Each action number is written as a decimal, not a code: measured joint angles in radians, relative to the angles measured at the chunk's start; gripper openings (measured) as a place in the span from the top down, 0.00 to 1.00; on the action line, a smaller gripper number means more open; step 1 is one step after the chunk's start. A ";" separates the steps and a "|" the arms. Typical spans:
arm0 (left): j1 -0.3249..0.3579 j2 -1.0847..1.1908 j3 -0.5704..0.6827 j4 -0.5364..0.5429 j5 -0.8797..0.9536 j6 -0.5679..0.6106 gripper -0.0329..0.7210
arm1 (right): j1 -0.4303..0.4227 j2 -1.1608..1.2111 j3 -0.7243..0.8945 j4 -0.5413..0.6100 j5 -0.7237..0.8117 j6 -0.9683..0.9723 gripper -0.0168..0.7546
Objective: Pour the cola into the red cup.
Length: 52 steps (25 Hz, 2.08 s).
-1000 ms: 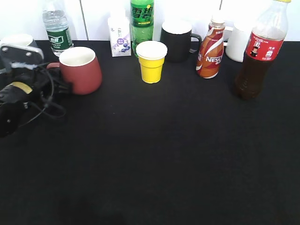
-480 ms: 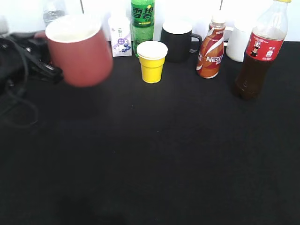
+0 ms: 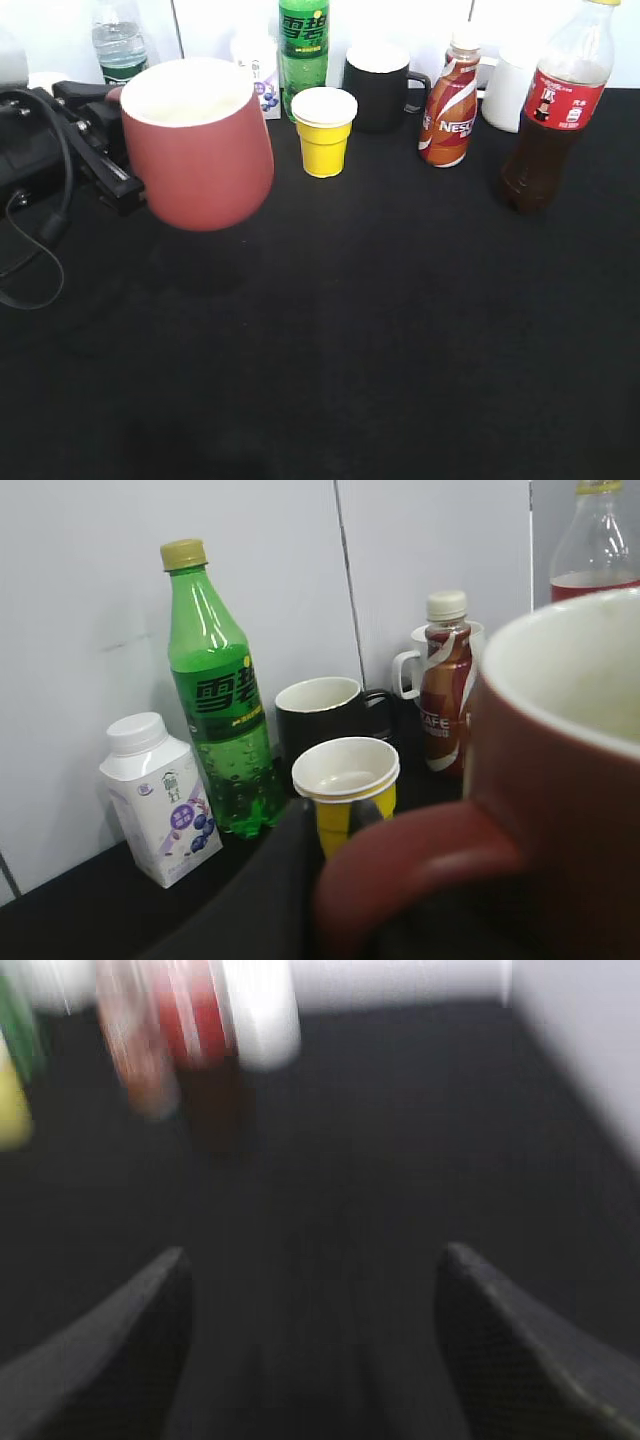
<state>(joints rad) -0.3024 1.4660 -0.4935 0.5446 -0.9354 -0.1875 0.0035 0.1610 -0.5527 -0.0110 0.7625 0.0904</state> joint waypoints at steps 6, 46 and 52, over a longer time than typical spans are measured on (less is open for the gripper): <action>0.000 0.000 0.000 0.000 0.004 -0.001 0.87 | 0.000 0.493 -0.015 -0.033 -0.762 -0.026 0.24; 0.000 0.000 0.000 -0.003 0.029 -0.001 0.86 | 0.138 1.640 -0.161 -0.058 -1.627 -0.029 0.34; 0.000 0.000 0.000 -0.003 0.029 -0.001 0.86 | 0.138 1.640 -0.161 -0.057 -1.627 -0.030 0.34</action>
<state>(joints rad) -0.3024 1.4660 -0.4935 0.5414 -0.9061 -0.1886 0.1411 1.8013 -0.7141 -0.0684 -0.8644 0.0604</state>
